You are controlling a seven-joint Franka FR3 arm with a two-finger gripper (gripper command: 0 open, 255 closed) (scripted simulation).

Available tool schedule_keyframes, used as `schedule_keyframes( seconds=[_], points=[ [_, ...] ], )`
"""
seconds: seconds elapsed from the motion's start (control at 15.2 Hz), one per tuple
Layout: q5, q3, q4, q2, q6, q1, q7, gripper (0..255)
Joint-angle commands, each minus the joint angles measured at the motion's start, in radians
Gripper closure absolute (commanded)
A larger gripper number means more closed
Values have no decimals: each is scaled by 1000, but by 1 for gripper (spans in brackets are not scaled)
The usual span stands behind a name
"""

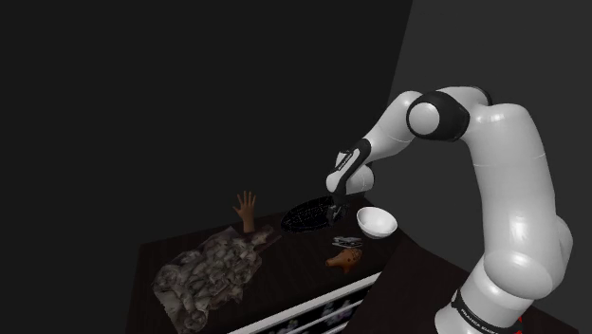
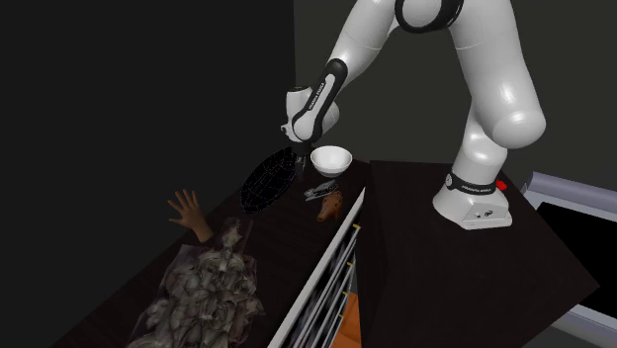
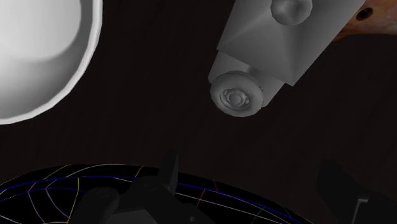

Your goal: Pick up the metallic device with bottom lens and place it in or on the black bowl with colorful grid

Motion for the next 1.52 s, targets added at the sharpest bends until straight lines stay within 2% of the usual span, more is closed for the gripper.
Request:
schedule_keyframes(
  seconds=[0.0, 0.33, 0.4, 0.99, 1.06, 1.32, 1.45],
  points=[
    [1, 1, 4, 7, 3, -1, -1, 0],
    [1, 1, 4, 7, 3, -1, -1, 0],
    [1, 1, 4, 7, 3, -1, -1, 255],
    [1, 1, 4, 7, 3, -1, -1, 255],
    [1, 1, 4, 7, 3, -1, -1, 0],
    [-18, -27, 62, 95, -144, 34, 81, 0],
    [-17, -27, 71, 120, -159, 37, 92, 0]
  ],
)
